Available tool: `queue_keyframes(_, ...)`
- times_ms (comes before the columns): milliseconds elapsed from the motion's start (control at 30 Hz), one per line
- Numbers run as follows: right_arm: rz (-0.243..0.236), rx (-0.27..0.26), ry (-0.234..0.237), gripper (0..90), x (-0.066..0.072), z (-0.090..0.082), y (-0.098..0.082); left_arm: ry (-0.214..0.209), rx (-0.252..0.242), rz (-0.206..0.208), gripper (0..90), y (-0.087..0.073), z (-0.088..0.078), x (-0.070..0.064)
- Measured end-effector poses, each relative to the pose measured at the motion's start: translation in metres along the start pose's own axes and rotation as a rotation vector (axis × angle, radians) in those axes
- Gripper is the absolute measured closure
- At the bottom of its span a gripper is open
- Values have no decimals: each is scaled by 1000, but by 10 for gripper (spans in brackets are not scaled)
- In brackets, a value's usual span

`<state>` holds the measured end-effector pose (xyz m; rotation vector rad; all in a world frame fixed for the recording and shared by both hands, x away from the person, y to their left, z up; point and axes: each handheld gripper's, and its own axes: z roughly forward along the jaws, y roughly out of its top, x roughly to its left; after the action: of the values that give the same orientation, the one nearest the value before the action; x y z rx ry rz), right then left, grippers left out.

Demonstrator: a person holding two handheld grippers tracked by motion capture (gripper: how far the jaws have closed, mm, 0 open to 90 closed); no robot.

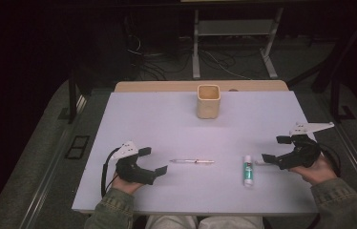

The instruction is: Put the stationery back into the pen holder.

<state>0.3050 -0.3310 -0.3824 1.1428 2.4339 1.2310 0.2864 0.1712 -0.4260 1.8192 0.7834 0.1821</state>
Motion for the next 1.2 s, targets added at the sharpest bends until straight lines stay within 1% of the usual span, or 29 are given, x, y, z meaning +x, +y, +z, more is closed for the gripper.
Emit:
queue_keyframes(33, -14, 8, 2, 4, -1, 1, 1, 0, 1, 0, 0, 0, 0, 0)
queue_keyframes(67, -27, 30, 2, 4, -2, 2, 3, 0, 2, 0, 0, 0, 0, 0)
queue_keyframes(100, -31, 41, 6, 4, -3, 2, 4, 0, 3, 0, 0, 0, 1, 0)
queue_keyframes(133, -31, 41, 6, 4, -3, 2, 4, 0, 4, 1, 0, 0, 1, 0)
queue_keyframes(200, -46, 69, 18, 4, -5, 4, 6, 1, 5, 3, 0, 0, 1, 0)
queue_keyframes(233, -46, 69, 18, 4, -5, 4, 6, 1, 5, 3, 0, 0, 1, 0)
queue_keyframes(300, -69, 96, 31, 4, -6, 7, 8, 3, 6, 4, 0, 0, 1, 0)
queue_keyframes(333, -69, 96, 31, 4, -6, 7, 8, 3, 6, 4, 0, 0, 1, 0)
queue_keyframes(367, -86, 118, 41, 4, -7, 9, 8, 3, 6, 4, 0, 0, 1, 0)
queue_keyframes(433, -103, 153, 41, 4, -7, 11, 8, 2, 7, 4, 0, 0, 1, 0)
queue_keyframes(467, -103, 153, 41, 4, -7, 11, 8, 1, 7, 3, 0, 0, 1, 0)
queue_keyframes(500, -115, 185, 42, 4, -8, 14, 9, 0, 7, 3, 0, 0, 1, 0)
queue_keyframes(533, -115, 185, 42, 4, -8, 14, 9, 0, 7, 3, 0, 0, 1, 0)
queue_keyframes(567, -132, 208, 46, 3, -9, 15, 10, 0, 6, 1, 0, 0, 1, 0)
queue_keyframes(600, -132, 208, 46, 3, -9, 15, 10, -1, 5, 0, 0, 0, 1, 0)
queue_keyframes(667, -146, 227, 50, 4, -11, 17, 11, 0, 2, -1, 0, 0, 1, 0)
queue_keyframes(767, -183, 272, 56, 4, -11, 19, 13, 1, 2, -1, 0, 0, 2, 0)
queue_keyframes(800, -183, 272, 56, 4, -11, 19, 13, 0, 4, 0, 0, 0, 2, 0)
queue_keyframes(833, -208, 289, 60, 4, -10, 20, 15, -1, 5, -1, 0, 0, 2, 0)
queue_keyframes(933, -230, 310, 71, 4, -10, 21, 17, -3, 7, 0, 0, 0, 2, 0)
queue_keyframes(967, -230, 310, 71, 4, -10, 21, 17, -4, 7, 0, 0, 0, 2, 0)
queue_keyframes(1000, -253, 331, 70, 4, -9, 21, 19, -3, 8, -1, 0, -1, 2, 0)
queue_keyframes(1033, -253, 331, 70, 4, -9, 21, 19, -1, 8, -1, 0, -1, 3, 0)
queue_keyframes(1067, -275, 356, 66, 4, -9, 22, 20, 0, 8, 0, 0, 0, 2, 0)
queue_keyframes(1133, -304, 376, 71, 4, -8, 23, 20, 1, 7, 1, 0, 0, 2, 0)
queue_keyframes(1200, -336, 401, 63, 4, -7, 24, 20, 2, 5, -1, 0, 0, 2, 1)
